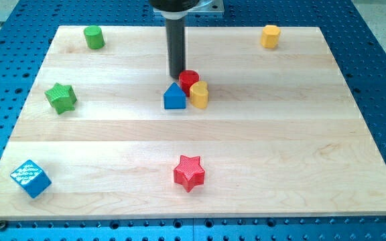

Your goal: Place the hexagon above the triangle

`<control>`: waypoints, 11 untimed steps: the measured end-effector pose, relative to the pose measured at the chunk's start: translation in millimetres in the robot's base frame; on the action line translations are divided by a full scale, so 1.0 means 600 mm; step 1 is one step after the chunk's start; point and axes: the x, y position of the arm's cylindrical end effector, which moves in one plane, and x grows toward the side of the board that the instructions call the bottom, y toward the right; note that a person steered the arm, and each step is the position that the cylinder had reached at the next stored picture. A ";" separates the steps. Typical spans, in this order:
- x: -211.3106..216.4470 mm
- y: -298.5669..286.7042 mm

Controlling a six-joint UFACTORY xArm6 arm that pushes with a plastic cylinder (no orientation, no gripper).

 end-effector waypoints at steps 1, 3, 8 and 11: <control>-0.026 0.156; -0.145 0.382; -0.123 0.133; -0.074 -0.034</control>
